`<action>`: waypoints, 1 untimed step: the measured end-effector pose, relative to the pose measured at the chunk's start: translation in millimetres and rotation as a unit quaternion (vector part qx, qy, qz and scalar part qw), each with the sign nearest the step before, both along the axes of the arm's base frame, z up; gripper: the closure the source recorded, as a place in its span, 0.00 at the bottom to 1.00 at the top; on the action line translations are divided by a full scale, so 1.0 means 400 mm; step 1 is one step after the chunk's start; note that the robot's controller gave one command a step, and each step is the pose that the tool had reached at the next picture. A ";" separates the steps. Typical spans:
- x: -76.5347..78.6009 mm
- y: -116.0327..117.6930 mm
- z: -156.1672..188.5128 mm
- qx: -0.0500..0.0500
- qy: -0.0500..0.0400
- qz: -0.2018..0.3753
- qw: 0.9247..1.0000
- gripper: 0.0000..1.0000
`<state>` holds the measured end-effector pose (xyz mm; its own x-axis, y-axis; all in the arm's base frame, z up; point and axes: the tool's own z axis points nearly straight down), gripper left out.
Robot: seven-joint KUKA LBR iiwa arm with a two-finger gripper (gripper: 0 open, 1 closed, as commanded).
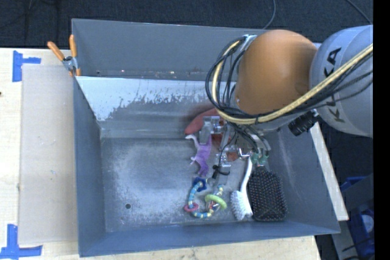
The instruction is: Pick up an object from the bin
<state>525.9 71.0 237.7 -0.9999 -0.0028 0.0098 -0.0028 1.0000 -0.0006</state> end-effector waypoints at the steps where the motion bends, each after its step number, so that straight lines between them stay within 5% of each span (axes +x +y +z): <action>1: 0.003 -0.001 0.011 0.000 -0.004 -0.001 1.000 0.00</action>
Offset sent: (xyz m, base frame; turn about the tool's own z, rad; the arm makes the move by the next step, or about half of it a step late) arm -0.0035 -0.0865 -0.1677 -0.3179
